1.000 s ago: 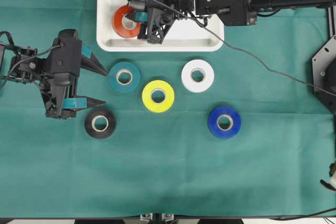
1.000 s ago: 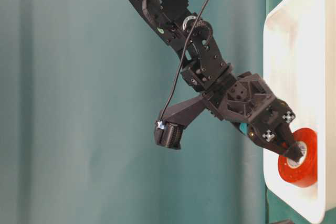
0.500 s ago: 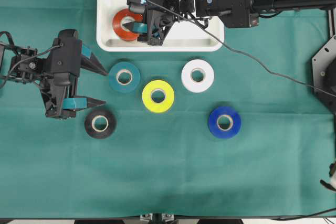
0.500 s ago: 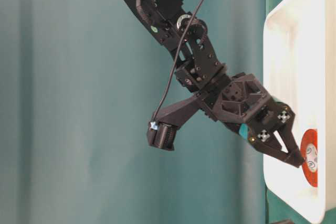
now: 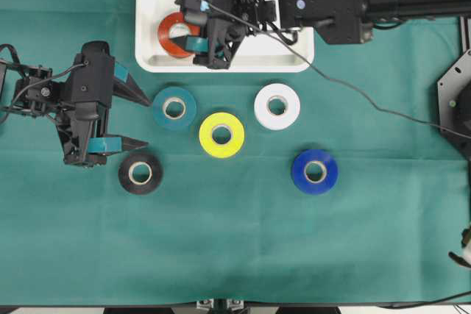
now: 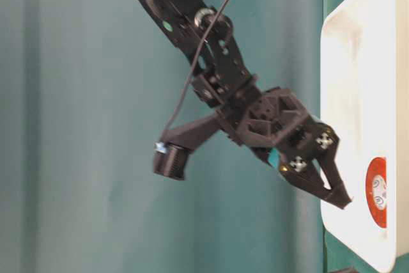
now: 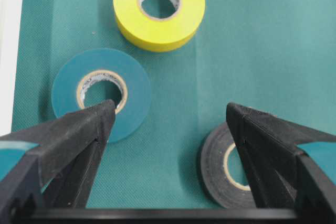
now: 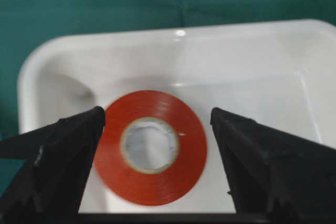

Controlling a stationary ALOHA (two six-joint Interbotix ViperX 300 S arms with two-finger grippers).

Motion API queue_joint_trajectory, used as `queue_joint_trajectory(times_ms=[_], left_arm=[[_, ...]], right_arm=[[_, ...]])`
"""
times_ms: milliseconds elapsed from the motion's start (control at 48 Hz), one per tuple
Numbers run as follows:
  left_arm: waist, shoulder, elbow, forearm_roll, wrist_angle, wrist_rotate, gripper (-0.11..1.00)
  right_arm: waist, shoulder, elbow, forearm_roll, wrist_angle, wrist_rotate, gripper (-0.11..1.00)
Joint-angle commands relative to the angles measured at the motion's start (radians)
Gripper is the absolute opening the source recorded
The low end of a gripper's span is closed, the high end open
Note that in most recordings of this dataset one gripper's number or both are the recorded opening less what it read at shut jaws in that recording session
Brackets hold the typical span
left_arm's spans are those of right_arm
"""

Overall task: Put the tape alternately from left to right into the white case.
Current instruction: 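Lower the red roll into the tray and open the right gripper, then withdraw the right gripper from the tray to hover near the white roll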

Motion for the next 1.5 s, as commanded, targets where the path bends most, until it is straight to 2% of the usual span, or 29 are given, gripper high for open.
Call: queue_joint_trajectory(times_ms=[0,521,1104,1479], left_arm=[[-0.002,-0.012,-0.009,-0.002,-0.006,0.002,0.56],[-0.002,-0.012,-0.011,-0.002,-0.006,0.002,0.56],[-0.002,-0.014,-0.014,-0.002,-0.005,0.002,0.56],[-0.002,-0.012,-0.014,-0.002,-0.002,0.0,0.56]], right_arm=[[0.015,-0.074,0.008,-0.002,-0.006,0.0,0.86],[0.078,-0.268,0.186,-0.002,-0.114,0.005,0.85],[0.259,-0.413,0.365,0.0,-0.195,0.008,0.85],[0.304,-0.451,0.457,0.003,-0.222,0.014,0.85]])
